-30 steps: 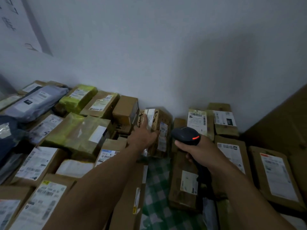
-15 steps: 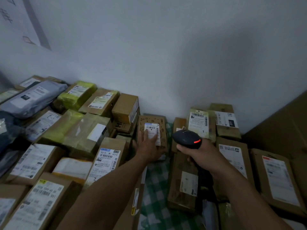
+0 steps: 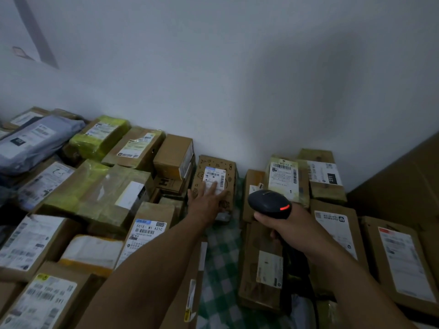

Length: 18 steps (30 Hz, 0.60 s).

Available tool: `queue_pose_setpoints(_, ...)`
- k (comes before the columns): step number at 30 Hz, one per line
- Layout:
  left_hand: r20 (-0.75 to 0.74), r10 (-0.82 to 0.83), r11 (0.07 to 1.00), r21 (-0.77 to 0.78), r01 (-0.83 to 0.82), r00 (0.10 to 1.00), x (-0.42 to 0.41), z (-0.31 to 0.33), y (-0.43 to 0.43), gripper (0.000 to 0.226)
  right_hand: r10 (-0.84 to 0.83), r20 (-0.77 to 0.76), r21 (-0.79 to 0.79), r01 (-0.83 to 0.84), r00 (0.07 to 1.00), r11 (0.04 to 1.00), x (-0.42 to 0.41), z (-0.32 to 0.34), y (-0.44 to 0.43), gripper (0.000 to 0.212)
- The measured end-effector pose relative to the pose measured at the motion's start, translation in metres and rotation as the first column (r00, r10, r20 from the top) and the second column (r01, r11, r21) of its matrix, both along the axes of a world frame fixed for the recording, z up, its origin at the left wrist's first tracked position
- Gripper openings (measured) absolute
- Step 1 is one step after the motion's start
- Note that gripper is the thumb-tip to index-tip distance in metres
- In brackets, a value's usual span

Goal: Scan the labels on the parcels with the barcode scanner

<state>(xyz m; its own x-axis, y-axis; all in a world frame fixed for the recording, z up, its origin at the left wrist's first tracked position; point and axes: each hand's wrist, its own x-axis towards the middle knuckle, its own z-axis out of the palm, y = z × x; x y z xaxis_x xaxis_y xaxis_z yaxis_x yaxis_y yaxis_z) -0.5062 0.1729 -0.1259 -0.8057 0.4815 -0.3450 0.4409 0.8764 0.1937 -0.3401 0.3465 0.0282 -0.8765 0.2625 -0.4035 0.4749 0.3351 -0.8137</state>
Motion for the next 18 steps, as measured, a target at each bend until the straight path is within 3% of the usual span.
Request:
queue_pose_setpoints(3, -0.055, 0.024, 0.998, -0.052, -0.027, 0.998, 0.012, 0.007, -0.005, 0.074, -0.013, -0.018, -0.016, 0.013, 1.0, 1.0, 0.003, 0.004, -0.002, 0.035)
queue_pose_setpoints(6, -0.15, 0.042, 0.977, -0.202, -0.073, 0.988, 0.023, 0.022, -0.013, 0.07, -0.034, -0.049, -0.052, 0.031, 0.998, 0.998, 0.009, 0.013, -0.004, 0.033)
queue_pose_setpoints(8, -0.141, 0.048, 0.978, -0.195, -0.075, 0.989, 0.03, 0.028, -0.017, 0.07, -0.028, -0.065, -0.075, 0.023, 0.997, 0.997, 0.015, 0.021, -0.003, 0.031)
queue_pose_setpoints(11, -0.041, 0.117, 0.989, 0.098, -0.113, 0.992, 0.033, 0.048, -0.009, 0.074, -0.058, -0.084, -0.113, 0.048, 0.995, 0.992, 0.024, 0.033, 0.001, 0.026)
queue_pose_setpoints(14, 0.083, 0.17, 0.798, 0.574, -0.187, 0.982, 0.038, 0.074, 0.023, 0.042, -0.158, -0.095, -0.148, 0.143, 0.983, 0.979, 0.033, 0.04, 0.01, 0.024)
queue_pose_setpoints(18, 0.028, 0.103, 0.667, 0.74, -0.09, 0.994, 0.054, 0.094, 0.061, 0.045, -0.259, -0.115, -0.183, 0.236, 0.959, 0.954, 0.047, 0.046, 0.023, 0.023)
